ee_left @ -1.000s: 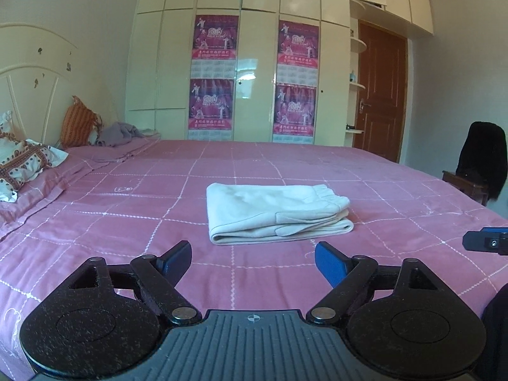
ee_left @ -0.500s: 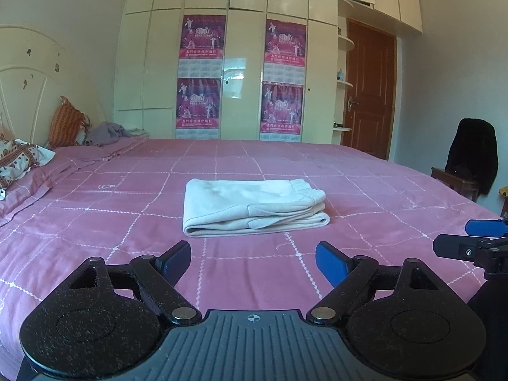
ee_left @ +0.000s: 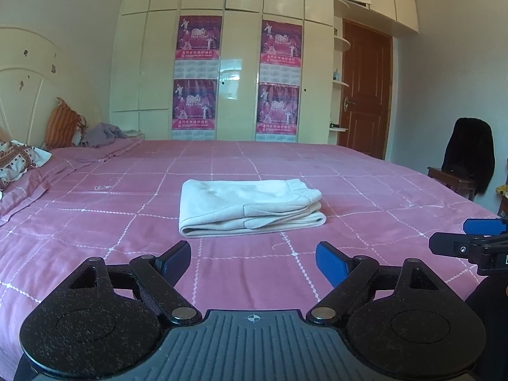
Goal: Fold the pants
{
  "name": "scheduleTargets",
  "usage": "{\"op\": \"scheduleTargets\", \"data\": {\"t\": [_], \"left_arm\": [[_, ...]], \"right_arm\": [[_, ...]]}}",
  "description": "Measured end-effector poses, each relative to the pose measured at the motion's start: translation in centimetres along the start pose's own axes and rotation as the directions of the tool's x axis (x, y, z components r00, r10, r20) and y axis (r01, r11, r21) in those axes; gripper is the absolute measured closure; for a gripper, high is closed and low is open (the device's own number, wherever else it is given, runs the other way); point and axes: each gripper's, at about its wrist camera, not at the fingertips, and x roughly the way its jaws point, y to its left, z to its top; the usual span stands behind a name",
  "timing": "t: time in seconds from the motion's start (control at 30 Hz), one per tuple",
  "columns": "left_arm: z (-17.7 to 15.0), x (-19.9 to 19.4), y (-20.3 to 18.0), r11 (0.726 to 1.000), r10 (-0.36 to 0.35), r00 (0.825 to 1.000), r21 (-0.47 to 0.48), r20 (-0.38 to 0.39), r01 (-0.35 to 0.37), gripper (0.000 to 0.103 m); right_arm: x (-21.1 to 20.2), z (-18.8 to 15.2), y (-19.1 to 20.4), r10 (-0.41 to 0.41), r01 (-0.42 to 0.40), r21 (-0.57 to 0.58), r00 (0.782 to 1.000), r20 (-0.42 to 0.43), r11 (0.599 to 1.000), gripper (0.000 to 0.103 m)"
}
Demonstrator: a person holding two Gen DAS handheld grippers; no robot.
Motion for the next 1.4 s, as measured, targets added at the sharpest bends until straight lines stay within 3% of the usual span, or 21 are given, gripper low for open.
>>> {"op": "scheduleTargets", "data": {"t": [1.4], "left_arm": [[-0.11,-0.11,-0.52,1.000,-0.019,1.000,0.024,0.012,0.019,0.017]], "right_arm": [[0.24,0.01,0.20,-0.014,0.014,-0.001,1.000,-0.002,1.000,0.002]]}}
